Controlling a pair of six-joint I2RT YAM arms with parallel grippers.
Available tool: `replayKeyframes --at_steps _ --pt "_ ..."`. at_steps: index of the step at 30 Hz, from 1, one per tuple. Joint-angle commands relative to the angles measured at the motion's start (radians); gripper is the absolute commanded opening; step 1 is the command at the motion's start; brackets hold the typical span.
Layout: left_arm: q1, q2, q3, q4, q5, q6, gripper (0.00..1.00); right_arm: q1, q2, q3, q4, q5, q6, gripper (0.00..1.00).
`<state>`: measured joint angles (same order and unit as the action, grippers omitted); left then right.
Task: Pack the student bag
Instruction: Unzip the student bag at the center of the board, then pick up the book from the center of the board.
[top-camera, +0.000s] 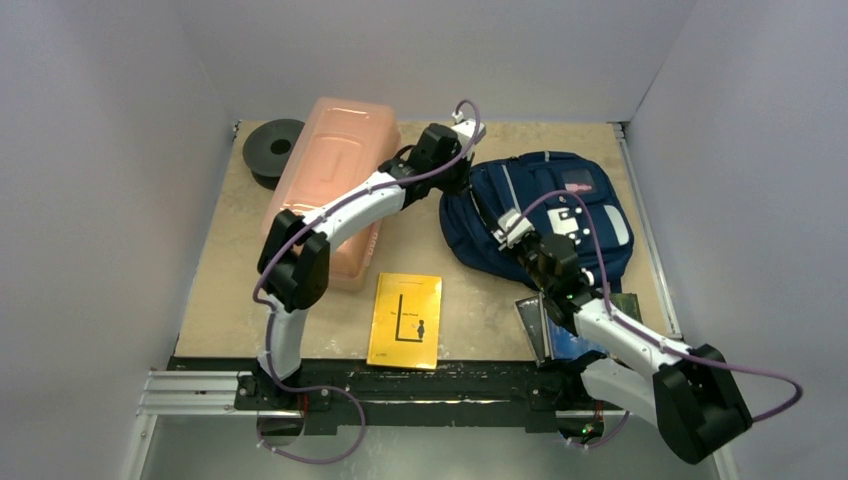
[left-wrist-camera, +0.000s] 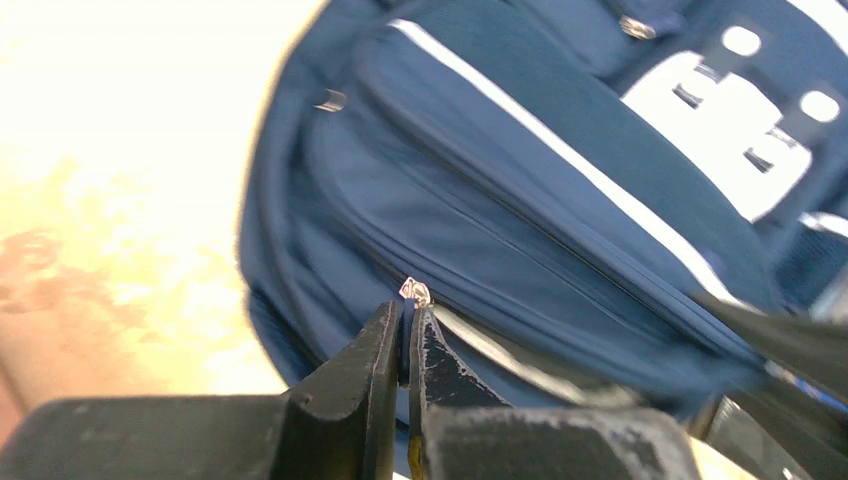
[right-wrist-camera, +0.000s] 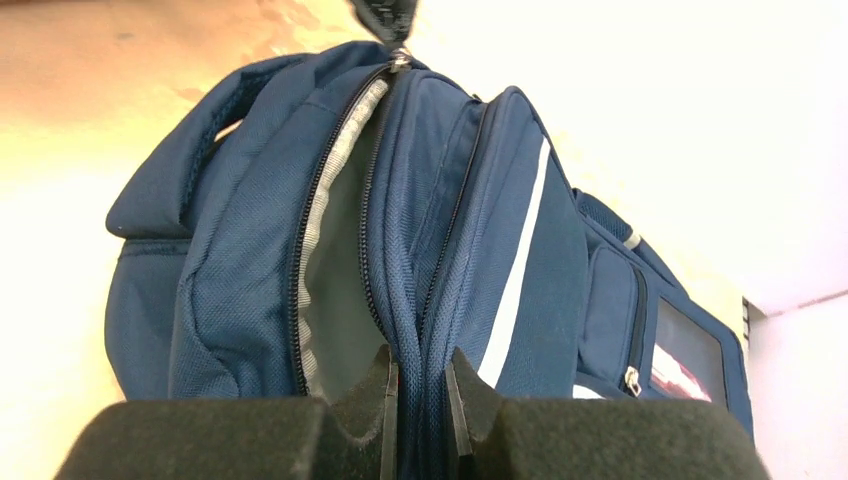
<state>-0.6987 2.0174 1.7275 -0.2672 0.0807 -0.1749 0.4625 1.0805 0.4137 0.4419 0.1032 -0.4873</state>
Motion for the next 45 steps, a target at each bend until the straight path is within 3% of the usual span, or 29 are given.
replayKeyframes --at_steps 1,5,10,14,20,23,24,25,26,27,28,29,30,32,35,38,42,45 --pt "0.058 0.124 0.222 -0.117 -0.166 -0.015 0.00 -0.023 -0.125 -0.086 0.206 -0.190 -0.015 0.00" --pt "0.085 0.228 0.378 -0.191 -0.207 -0.020 0.00 -0.101 -0.148 -0.124 0.263 -0.252 0.037 0.00" --pt "0.108 0.375 0.563 -0.217 -0.109 -0.040 0.00 -0.195 -0.161 -0.137 0.333 -0.379 0.117 0.00" --pt "0.109 0.414 0.615 -0.177 -0.008 -0.045 0.00 -0.234 -0.149 -0.118 0.366 -0.423 0.176 0.00" --pt "0.137 0.388 0.648 -0.256 0.017 -0.017 0.01 -0.250 -0.132 -0.109 0.364 -0.422 0.195 0.00" --pt "0.153 0.301 0.648 -0.340 0.020 -0.029 0.30 -0.251 -0.105 -0.050 0.265 -0.341 0.193 0.00" --pt "0.156 0.260 0.654 -0.384 0.017 -0.042 0.37 -0.251 -0.088 -0.016 0.207 -0.317 0.188 0.12" --pt "0.160 0.215 0.662 -0.432 0.006 -0.065 0.56 -0.248 -0.073 0.020 0.130 -0.310 0.179 0.28" --pt "0.163 0.162 0.661 -0.484 0.005 -0.086 0.69 -0.239 -0.051 0.051 0.070 -0.309 0.191 0.41" --pt "0.164 0.109 0.649 -0.525 0.015 -0.099 0.75 -0.231 -0.022 0.076 0.025 -0.269 0.227 0.54" --pt "0.163 0.047 0.622 -0.557 0.017 -0.116 0.78 -0.230 0.009 0.117 -0.029 -0.230 0.277 0.64" --pt "0.164 -0.017 0.573 -0.575 0.019 -0.137 0.79 -0.230 0.041 0.164 -0.099 -0.213 0.318 0.93" --pt "0.167 -0.093 0.517 -0.585 0.031 -0.163 0.80 -0.224 0.065 0.205 -0.150 -0.182 0.366 0.98" --pt "0.172 -0.237 0.343 -0.575 0.068 -0.204 0.82 -0.184 0.113 0.315 -0.300 -0.035 0.533 0.99" --pt "0.171 -0.456 0.079 -0.494 0.185 -0.262 0.82 -0.065 0.137 0.450 -0.522 -0.028 0.636 0.99" --pt "0.172 -0.685 -0.219 -0.392 0.322 -0.304 0.82 -0.008 0.096 0.490 -0.650 -0.191 0.765 0.99" --pt "0.169 -1.006 -0.594 -0.360 0.326 -0.354 0.81 0.034 0.092 0.345 -0.548 -0.541 1.053 0.99" --pt "0.141 -1.194 -0.826 -0.337 0.268 -0.439 0.80 0.204 0.157 0.258 -0.434 -0.536 1.228 0.99"
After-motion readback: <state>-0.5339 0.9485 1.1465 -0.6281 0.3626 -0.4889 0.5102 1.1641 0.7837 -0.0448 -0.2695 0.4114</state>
